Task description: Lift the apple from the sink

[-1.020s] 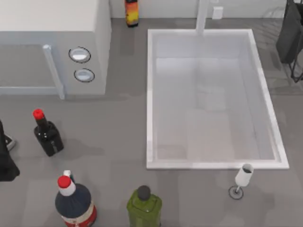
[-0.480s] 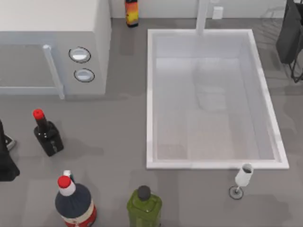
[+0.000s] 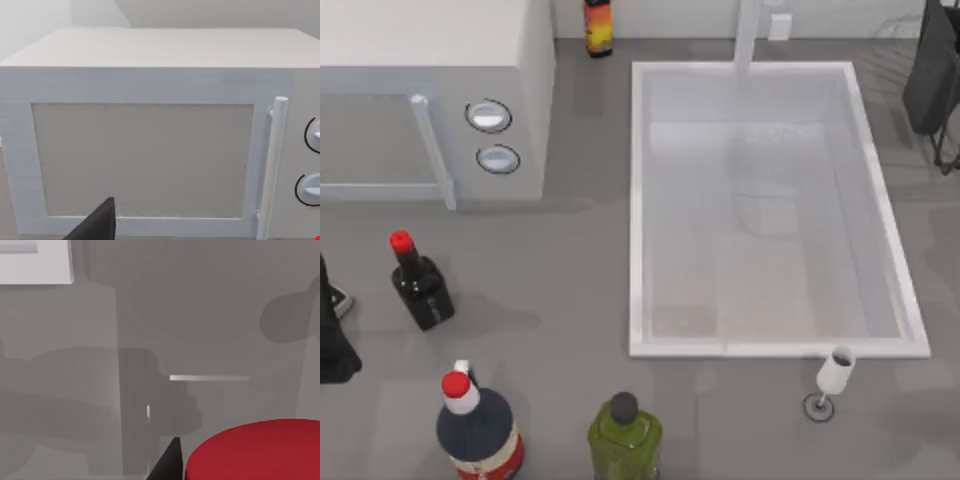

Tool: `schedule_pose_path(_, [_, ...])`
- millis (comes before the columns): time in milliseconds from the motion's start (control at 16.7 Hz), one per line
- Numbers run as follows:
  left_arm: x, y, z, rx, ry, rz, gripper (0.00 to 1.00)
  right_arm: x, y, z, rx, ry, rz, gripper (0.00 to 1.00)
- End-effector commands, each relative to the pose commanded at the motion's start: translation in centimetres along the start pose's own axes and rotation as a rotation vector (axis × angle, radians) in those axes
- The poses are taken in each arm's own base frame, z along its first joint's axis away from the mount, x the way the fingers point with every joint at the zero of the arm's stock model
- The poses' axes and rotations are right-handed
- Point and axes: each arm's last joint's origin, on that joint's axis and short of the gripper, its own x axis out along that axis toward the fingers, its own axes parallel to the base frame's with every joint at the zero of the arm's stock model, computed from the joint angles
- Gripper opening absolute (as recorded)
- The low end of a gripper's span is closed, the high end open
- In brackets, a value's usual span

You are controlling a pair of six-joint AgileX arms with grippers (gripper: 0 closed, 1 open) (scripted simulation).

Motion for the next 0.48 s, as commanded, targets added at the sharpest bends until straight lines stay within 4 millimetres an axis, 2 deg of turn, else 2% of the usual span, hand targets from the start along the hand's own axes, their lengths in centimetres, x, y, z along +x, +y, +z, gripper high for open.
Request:
schedule_pose_path(180, [0.0,0.0,0.0,0.000,0.000,0.000,1.00,1.9,0.0,-0.5,0.000,0.014,0.000,0.00])
schedule_pose_path(420, [0.0,0.0,0.0,0.000,0.000,0.000,1.00,1.9,0.0,-0.5,0.001,0.014,0.000,0.00])
schedule_pose_path(480, [0.0,0.0,0.0,0.000,0.000,0.000,1.00,1.9,0.0,-0.5,0.001,0.014,0.000,0.08])
